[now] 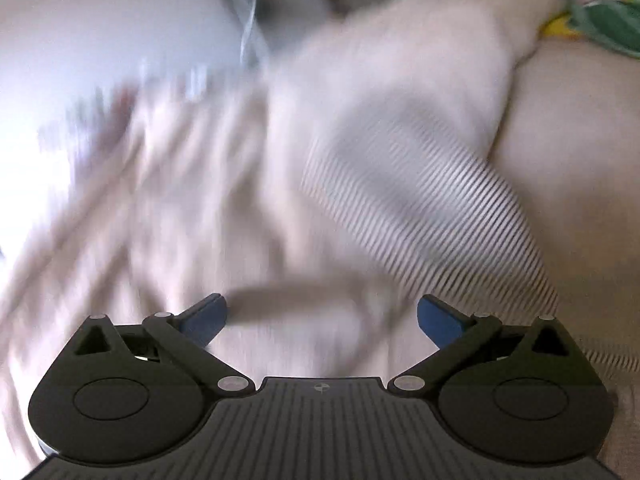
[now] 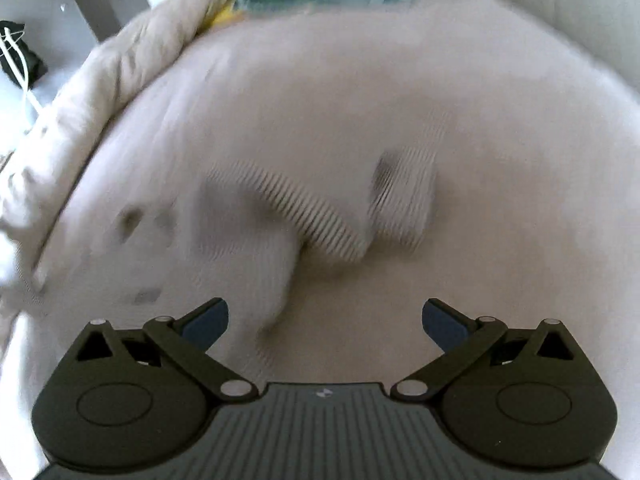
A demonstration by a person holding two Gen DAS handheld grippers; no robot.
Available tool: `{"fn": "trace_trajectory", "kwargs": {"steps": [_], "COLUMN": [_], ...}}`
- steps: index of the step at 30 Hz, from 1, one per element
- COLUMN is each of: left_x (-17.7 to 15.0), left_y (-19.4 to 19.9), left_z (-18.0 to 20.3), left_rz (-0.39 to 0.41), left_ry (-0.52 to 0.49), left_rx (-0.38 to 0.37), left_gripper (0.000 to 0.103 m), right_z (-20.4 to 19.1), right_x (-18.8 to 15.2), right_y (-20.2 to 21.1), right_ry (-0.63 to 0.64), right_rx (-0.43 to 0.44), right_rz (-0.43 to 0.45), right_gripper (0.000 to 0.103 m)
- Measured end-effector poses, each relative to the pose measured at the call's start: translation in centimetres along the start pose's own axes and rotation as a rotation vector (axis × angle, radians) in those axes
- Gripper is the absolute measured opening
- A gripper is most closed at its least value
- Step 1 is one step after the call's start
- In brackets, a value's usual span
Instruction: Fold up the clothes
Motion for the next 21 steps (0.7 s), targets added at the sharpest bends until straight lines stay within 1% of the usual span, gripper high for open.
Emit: {"fn": "trace_trajectory", "kwargs": {"steps": [1,2,4,5,6,7,9,11,12,13,14,16,17,19,21], "left_x": [-0.8,-1.3,-1.6,-1.9,-2.2,-2.3,-2.1,-2.0,-2.0,-2.0,-2.0,-2.4,-2.7,-3.2,-4.0], "left_y": [-0.3,-0.1,2.3,3.7,5.5,7.1,9.5,12.3,13.6,15.0,16.3,18.7,19.5,20.4,21.5], "left_z": [-0.6,-0.7,0.5,1.4,2.9,4.5,7.8,12.7,15.3,17.8,20.3,24.6,26.5,29.6,32.4], "left_rz": [-0.055,-0.084,-0.04,-0.016,0.013,0.036,0.053,0.044,0.049,0.066,0.087,0.115,0.131,0.177,0.2], "left_ry": [0.033,0.053,0.039,0.034,0.033,0.031,0.015,-0.051,-0.108,-0.171,-0.233,-0.351,-0.409,-0.513,-0.584], "left_rx": [-0.015,-0.034,-0.093,-0.134,-0.194,-0.261,-0.434,-0.672,-0.77,-0.854,-0.922,-1.018,-1.054,-1.088,-1.129], "left_gripper": [0.103,0.103,0.103,0.103,0.103,0.103,0.103,0.103,0.103,0.103,0.103,0.103,0.103,0.103,0.103], "right_z": [0.7,1.4,2.9,3.6,4.2,5.0,6.6,7.8,8.4,8.8,9.2,9.3,9.4,9.6,9.8], "right_x": [1.1,2.1,4.0,4.7,5.3,5.6,6.2,5.8,5.5,5.2,4.9,5.0,5.0,5.1,5.9], "right_y": [-0.3,-0.9,-2.9,-4.2,-5.5,-6.3,-8.0,-9.7,-10.4,-10.6,-10.6,-10.4,-10.2,-9.9,-10.0], "right_ry": [0.018,0.016,-0.032,-0.079,-0.127,-0.172,-0.262,-0.333,-0.377,-0.409,-0.44,-0.474,-0.491,-0.523,-0.531], "right_rx": [-0.014,-0.005,0.06,0.118,0.172,0.197,0.248,0.317,0.36,0.437,0.513,0.635,0.696,0.814,0.846], "right_rz": [0.031,0.048,0.028,-0.003,-0.033,-0.038,-0.049,-0.108,-0.136,-0.154,-0.169,-0.161,-0.157,-0.149,-0.157], "right_gripper": [0.103,0.103,0.103,0.103,0.103,0.103,0.103,0.103,0.103,0.103,0.103,0.103,0.103,0.103,0.103]}}
Point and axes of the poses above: each gripper's, at about its wrist camera, not at the fingertips, and y roughly against the way its jaws point, z to its right, x to its top, the point moved 4 cm from there along -y, roughly the way its jaws point, and after that the axes turned 1 degree about -x, right-handed, at the moved point
